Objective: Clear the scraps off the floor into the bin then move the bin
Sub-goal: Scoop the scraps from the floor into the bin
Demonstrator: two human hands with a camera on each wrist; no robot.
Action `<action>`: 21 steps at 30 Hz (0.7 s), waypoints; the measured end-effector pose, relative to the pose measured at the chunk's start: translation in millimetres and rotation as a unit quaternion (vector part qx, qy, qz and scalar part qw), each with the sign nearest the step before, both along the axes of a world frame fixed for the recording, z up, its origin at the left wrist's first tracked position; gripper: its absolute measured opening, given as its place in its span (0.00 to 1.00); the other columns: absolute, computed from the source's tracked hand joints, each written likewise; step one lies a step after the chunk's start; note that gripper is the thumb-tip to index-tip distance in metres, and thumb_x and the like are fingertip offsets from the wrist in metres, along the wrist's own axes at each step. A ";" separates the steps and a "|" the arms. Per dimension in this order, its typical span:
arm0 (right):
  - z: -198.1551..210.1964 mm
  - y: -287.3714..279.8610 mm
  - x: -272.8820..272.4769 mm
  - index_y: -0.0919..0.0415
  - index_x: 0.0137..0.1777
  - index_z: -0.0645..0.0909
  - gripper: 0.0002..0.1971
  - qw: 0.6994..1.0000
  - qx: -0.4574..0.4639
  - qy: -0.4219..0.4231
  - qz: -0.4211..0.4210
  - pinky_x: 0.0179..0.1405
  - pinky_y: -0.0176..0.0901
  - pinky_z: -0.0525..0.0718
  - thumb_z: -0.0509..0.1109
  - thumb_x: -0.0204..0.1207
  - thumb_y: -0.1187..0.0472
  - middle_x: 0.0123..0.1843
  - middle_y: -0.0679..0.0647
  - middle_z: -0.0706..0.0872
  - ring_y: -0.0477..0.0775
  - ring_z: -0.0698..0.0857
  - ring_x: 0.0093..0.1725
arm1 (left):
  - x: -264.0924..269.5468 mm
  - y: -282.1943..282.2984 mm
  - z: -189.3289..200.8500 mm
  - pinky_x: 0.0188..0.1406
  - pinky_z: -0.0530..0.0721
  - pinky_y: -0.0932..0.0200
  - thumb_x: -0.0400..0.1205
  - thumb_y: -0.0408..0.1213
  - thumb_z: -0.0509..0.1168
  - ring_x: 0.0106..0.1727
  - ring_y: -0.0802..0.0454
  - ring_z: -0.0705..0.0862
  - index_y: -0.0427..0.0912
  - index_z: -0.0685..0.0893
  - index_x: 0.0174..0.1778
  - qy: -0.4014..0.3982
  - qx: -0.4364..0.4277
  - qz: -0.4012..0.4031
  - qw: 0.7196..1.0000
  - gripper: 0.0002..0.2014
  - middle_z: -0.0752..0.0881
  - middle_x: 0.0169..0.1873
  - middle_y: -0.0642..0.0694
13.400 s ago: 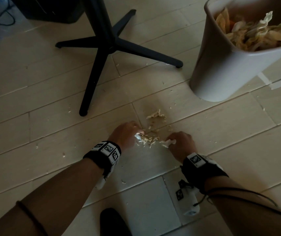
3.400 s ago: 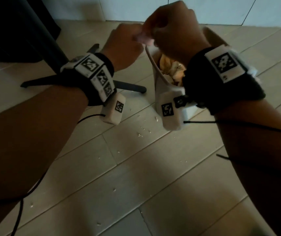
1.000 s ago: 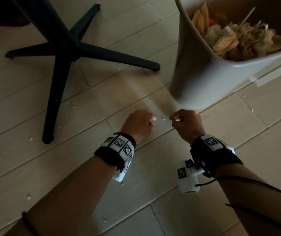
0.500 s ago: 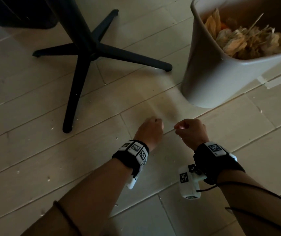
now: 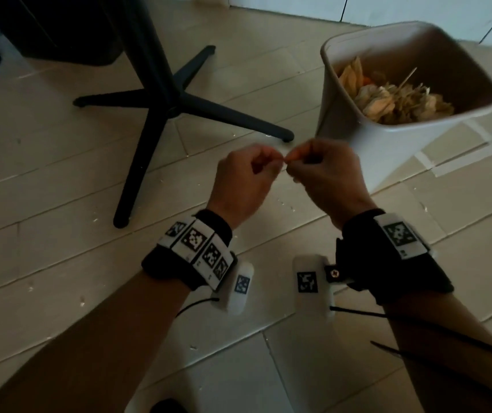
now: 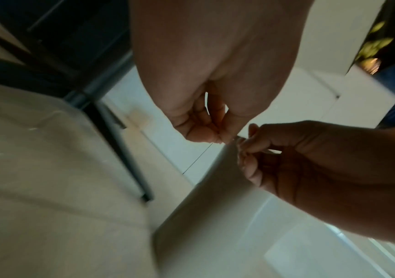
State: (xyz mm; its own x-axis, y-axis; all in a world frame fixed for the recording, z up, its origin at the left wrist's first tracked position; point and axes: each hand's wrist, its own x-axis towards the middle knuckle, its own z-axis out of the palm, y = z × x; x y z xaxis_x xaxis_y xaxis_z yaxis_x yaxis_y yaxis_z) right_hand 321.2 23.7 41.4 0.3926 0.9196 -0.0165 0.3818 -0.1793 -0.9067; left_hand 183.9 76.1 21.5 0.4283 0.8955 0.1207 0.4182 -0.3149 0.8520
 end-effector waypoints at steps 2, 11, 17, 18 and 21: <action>30.7 6.2 8.5 0.57 0.42 0.87 0.01 0.998 0.062 0.001 -0.011 0.43 0.41 0.90 0.76 0.73 0.63 0.39 0.52 0.90 0.48 0.89 0.39 | 17.3 11.0 33.0 0.43 0.84 0.73 0.84 0.39 0.69 0.42 0.68 0.86 0.40 0.87 0.56 -0.037 0.035 -0.017 0.999 0.09 0.88 0.42 0.55; 96.3 25.6 94.1 0.46 0.26 0.86 0.07 0.974 0.150 -0.027 -0.169 0.44 0.59 0.92 0.70 0.59 0.60 0.30 0.48 0.90 0.53 0.91 0.36 | 106.3 49.8 109.9 0.51 0.88 0.65 0.80 0.38 0.70 0.45 0.63 0.88 0.45 0.92 0.49 -0.018 0.210 -0.055 0.976 0.06 0.91 0.44 0.54; 90.3 10.8 138.6 0.50 0.41 0.89 0.10 0.982 0.031 -0.100 -0.158 0.46 0.45 0.90 0.73 0.60 0.58 0.38 0.50 0.91 0.48 0.90 0.39 | 138.1 38.8 109.8 0.71 0.77 0.52 0.79 0.24 0.61 0.66 0.48 0.83 0.54 0.89 0.60 0.252 0.204 -0.177 0.929 0.22 0.87 0.63 0.48; 87.8 8.3 143.1 0.48 0.43 0.89 0.09 0.982 0.013 -0.119 -0.146 0.53 0.49 0.90 0.71 0.65 0.61 0.42 0.53 0.93 0.51 0.91 0.45 | 139.6 36.8 110.6 0.72 0.77 0.50 0.79 0.24 0.61 0.67 0.48 0.82 0.55 0.89 0.60 0.267 0.215 -0.185 0.921 0.23 0.87 0.63 0.49; 83.3 2.5 150.2 0.50 0.53 0.90 0.16 0.977 -0.009 -0.162 -0.139 0.65 0.52 0.86 0.64 0.73 0.65 0.54 0.55 0.93 0.54 0.89 0.57 | 143.6 36.3 110.9 0.62 0.82 0.53 0.80 0.33 0.63 0.61 0.49 0.85 0.56 0.91 0.55 0.265 0.243 -0.162 0.919 0.16 0.88 0.58 0.51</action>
